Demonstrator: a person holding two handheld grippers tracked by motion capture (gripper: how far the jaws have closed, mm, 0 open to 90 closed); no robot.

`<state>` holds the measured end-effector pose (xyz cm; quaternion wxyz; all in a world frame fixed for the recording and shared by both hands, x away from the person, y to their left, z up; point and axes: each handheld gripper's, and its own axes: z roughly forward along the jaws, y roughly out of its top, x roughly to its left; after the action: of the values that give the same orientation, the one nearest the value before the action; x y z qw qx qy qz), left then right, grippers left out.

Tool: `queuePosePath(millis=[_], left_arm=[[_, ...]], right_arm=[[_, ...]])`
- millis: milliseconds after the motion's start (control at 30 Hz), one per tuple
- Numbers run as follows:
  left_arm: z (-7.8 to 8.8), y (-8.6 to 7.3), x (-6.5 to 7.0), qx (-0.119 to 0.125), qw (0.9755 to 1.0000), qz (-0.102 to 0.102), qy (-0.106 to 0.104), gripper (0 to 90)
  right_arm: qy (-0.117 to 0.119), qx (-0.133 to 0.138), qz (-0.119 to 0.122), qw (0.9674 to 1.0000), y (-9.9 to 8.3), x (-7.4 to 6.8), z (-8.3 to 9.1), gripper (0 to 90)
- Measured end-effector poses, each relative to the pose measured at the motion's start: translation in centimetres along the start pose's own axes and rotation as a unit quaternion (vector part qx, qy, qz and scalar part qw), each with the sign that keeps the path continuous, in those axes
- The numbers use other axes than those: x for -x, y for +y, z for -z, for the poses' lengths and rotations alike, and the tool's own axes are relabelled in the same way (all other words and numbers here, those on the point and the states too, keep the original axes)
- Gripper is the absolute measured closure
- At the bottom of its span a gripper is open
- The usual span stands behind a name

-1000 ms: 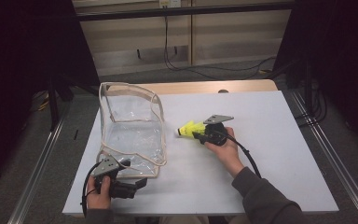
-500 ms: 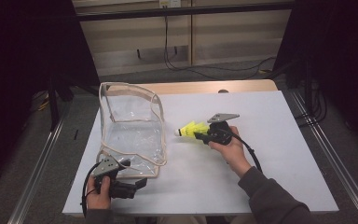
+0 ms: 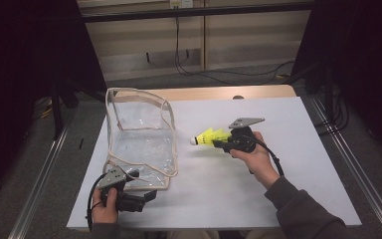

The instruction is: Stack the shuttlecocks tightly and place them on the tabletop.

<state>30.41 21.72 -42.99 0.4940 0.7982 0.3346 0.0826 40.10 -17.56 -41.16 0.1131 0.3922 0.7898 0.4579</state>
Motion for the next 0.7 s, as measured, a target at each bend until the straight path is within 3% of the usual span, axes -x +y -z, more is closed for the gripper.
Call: queuePosePath(millis=[700], left_arm=[[-0.2,0.1,-0.1,0.0,1.0,0.001,0.0,3.5]], right_arm=[[0.021,-0.002,0.027,0.9994,2.3,-0.8,2.6,79.8]])
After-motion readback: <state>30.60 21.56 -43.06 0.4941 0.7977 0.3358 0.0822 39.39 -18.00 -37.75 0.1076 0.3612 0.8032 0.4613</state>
